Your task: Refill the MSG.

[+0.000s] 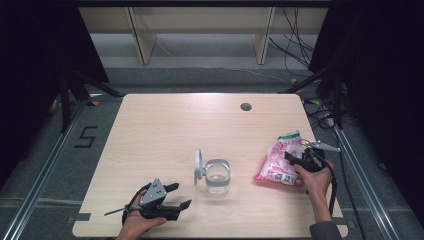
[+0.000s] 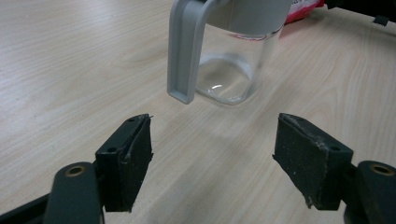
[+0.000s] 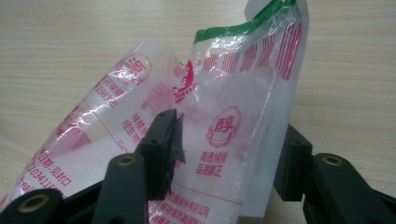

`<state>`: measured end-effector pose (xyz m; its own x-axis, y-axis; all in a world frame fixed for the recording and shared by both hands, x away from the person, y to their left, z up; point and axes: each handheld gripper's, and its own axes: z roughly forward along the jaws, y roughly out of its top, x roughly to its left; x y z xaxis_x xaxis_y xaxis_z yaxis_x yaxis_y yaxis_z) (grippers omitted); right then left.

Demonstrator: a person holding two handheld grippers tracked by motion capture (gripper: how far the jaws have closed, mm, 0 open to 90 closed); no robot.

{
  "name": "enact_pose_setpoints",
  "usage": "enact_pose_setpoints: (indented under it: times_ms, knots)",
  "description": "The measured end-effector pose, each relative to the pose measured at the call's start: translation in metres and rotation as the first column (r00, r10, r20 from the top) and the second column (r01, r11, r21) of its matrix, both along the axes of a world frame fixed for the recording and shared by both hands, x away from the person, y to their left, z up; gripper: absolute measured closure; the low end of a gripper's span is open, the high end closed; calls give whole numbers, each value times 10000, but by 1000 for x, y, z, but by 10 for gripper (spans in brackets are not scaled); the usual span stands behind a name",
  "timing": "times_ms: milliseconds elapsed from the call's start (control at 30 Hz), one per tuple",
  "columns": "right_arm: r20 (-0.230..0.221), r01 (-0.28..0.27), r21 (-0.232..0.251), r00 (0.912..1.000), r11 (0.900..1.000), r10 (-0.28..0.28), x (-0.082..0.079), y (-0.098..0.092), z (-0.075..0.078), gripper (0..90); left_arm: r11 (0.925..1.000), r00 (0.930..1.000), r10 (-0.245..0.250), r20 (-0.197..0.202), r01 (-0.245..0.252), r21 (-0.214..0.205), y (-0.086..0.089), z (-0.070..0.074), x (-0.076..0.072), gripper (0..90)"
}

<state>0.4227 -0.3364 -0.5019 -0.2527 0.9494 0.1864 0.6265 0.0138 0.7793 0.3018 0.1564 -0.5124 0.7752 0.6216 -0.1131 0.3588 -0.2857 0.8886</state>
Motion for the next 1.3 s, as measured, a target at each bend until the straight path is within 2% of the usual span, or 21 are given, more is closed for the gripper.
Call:
enact_pose_setpoints:
  times_ms: [200,233,367,467,533,600,667,733,767,800,833,867,900,967,1067,1100,1133,1167,1233,1267,1300]
  knots:
    - [-427,305,484,9987,9984,-285,0,2,1,628,10000,10000,-24,0,24,-29,0,0,0,268]
    - [-135,19,203,9999,9998,-16,2,-1,0,655,10000,10000,-5,0,5,-10,0,0,0,268]
    - [-274,-48,-14,9996,10000,47,1,-3,1,745,10000,10000,-40,5,40,-61,0,0,0,268]
    - [-446,331,277,9985,9991,-319,0,-1,2,833,9999,9999,-90,59,90,-49,0,0,0,268]
    - [-414,338,273,9986,9991,-326,0,-1,2,859,10000,10000,-65,-20,65,-74,0,1,0,268]
    - [-85,-144,111,9999,9998,145,1,-5,1,886,9999,10000,-55,-26,55,-124,0,1,-1,268]
    - [137,-19,23,9999,10000,18,2,-3,0,893,10000,10000,5,23,-5,-93,0,1,-1,268]
    - [-80,47,-241,10000,9997,-49,1,-2,2,896,9998,9996,-188,216,186,53,1,1,1,268]
    - [-487,403,254,9981,9989,-390,-2,3,4,899,9999,9997,-160,206,159,59,1,2,1,268]
    - [-42,1,-253,10000,9997,-2,1,-2,3,900,10000,10000,5,45,-4,-57,0,1,-1,268]
    - [180,-22,-108,9998,9999,24,1,-2,2,900,10000,10000,20,66,-20,-9,0,2,-1,268]
    - [195,-26,-128,9998,9999,28,1,-1,2,900,10000,10000,-12,60,12,-63,0,1,-1,268]
    - [-189,207,22,9996,9998,-207,-2,2,5,900,10000,10000,-12,60,12,-63,0,1,-1,268]
    - [102,11,-253,9999,9997,-8,0,-1,5,900,9998,9996,-155,242,153,102,1,2,0,269]
    - [319,31,90,9995,10000,-34,-4,2,9,900,10000,10000,26,47,-26,-61,0,2,-2,275]
    - [531,-206,-164,9984,9997,215,-4,0,10,900,9997,10000,24,29,-23,-239,-1,1,-1,276]
    - [375,-86,220,9993,9997,78,-6,3,12,900,9998,10000,-52,1,52,-181,0,2,-1,276]
    - [832,-319,-113,9960,9994,327,-4,0,11,900,9998,10000,-56,16,56,-206,0,2,-1,275]
    - [792,-348,-69,9962,9994,352,-6,1,13,900,9999,10000,-28,49,29,-166,0,2,-1,275]
    - [738,-236,283,9970,9993,215,-11,4,17,900,9999,10000,-19,46,19,-159,0,2,-1,274]
    - [976,-528,-72,9938,9986,532,-11,1,18,900,9998,10000,-61,19,61,-209,0,2,-1,275]
